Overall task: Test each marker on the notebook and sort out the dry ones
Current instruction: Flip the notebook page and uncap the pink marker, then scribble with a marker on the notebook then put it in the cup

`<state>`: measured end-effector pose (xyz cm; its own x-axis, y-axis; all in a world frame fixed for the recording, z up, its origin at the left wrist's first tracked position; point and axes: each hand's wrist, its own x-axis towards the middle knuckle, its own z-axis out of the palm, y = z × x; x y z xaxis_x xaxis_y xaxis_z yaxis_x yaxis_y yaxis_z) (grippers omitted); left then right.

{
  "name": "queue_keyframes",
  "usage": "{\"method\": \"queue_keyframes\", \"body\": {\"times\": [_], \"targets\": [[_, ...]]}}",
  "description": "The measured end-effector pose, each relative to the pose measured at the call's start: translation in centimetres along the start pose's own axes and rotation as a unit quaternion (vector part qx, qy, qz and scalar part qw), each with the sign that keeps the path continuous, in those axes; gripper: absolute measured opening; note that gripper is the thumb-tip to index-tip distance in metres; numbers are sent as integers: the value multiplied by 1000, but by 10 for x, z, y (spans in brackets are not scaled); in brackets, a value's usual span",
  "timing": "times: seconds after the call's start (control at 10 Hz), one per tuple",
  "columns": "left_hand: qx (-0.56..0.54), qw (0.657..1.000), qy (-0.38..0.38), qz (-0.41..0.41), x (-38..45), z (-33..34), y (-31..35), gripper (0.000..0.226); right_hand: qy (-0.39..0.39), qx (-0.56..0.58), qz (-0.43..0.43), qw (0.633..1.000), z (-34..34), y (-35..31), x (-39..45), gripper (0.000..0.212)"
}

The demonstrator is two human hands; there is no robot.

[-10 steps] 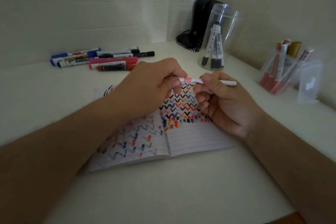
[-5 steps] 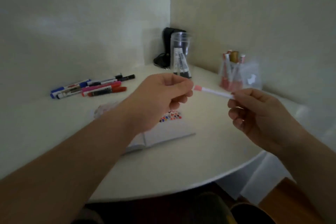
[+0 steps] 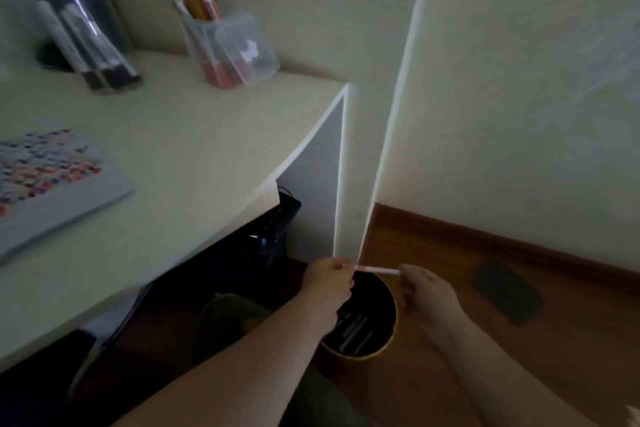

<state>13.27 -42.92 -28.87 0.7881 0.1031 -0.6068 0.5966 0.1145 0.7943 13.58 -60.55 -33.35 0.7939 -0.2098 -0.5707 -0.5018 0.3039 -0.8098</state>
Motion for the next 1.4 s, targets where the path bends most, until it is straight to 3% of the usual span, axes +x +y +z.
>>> {"method": "queue_keyframes", "body": {"times": [0.1,0.2,0.3,0.5,0.6,0.7,0.8,0.9,1.1,1.2,1.3,1.4], "targets": [[67,996,-7,-64,25,-5,-28,32,28,-38,97,994,-13,59,22,14],[69,988,26,-132,38,-8,-39,28,34,-45,149,987,-18,82,30,12],[-31,982,34,-184,38,-2,-31,15,38,-40,180,982,-21,87,41,10],[21,999,18,-34,9,-2,1,24,38,-36,180,982,-21,79,56,22],[48,996,-42,66,-41,-7,53,24,29,-57,95,993,6,32,41,17],[29,972,-87,216,-101,-32,122,24,-37,-40,-74,996,65,-51,-7,15],[12,921,-66,384,-155,-87,192,23,-171,-37,-256,951,138,-131,-84,17],[43,888,26,458,-176,-163,241,23,-315,-73,-368,872,215,-170,-147,21],[197,863,298,357,-134,-331,228,20,-406,-258,-474,737,383,-164,-195,23],[275,852,328,301,-125,-392,209,23,-418,-340,-473,698,454,-143,-198,15],[285,841,376,266,-119,-428,194,24,-410,-431,-503,627,517,-119,-200,19],[226,834,418,280,-112,-441,181,16,-400,-489,-511,583,572,-95,-196,29]]}}
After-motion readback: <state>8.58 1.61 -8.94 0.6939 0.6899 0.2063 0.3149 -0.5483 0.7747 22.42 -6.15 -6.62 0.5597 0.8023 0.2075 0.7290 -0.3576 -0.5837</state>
